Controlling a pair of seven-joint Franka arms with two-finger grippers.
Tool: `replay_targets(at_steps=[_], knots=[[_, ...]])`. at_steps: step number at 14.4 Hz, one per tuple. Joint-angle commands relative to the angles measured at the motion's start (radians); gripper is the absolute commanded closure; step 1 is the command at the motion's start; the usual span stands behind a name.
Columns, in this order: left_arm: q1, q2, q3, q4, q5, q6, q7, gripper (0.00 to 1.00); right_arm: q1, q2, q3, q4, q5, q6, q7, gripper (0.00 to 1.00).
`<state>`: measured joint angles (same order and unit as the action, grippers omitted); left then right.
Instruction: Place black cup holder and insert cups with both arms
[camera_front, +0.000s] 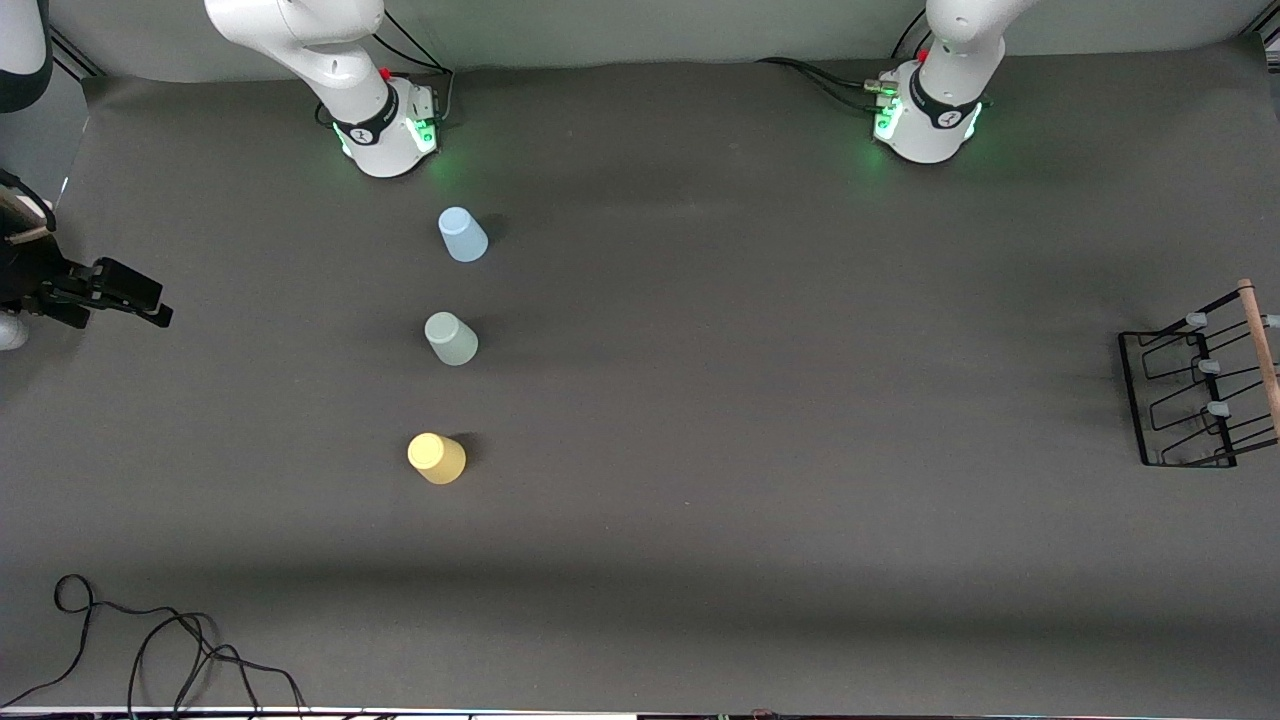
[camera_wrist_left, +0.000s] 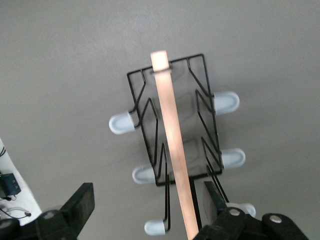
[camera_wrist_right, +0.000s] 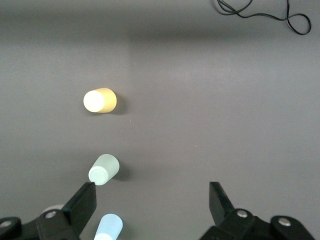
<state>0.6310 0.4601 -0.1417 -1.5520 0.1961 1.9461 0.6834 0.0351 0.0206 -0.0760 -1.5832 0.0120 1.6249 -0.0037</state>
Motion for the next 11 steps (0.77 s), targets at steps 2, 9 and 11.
replay_targets(at_steps=[2,9,11], knots=[[0.003,0.049,-0.007,0.023,-0.041,0.037,-0.033,0.03,0.011,-0.008,-0.010,-0.001,-0.020,-0.010,-0.021,0.00],[0.003,0.066,-0.006,-0.013,-0.139,0.051,-0.045,0.07,0.011,-0.007,-0.010,-0.003,-0.020,-0.010,-0.021,0.00],[0.004,0.066,-0.006,-0.013,-0.138,0.045,-0.045,0.11,0.009,-0.007,-0.010,-0.003,-0.020,-0.010,-0.022,0.00]])
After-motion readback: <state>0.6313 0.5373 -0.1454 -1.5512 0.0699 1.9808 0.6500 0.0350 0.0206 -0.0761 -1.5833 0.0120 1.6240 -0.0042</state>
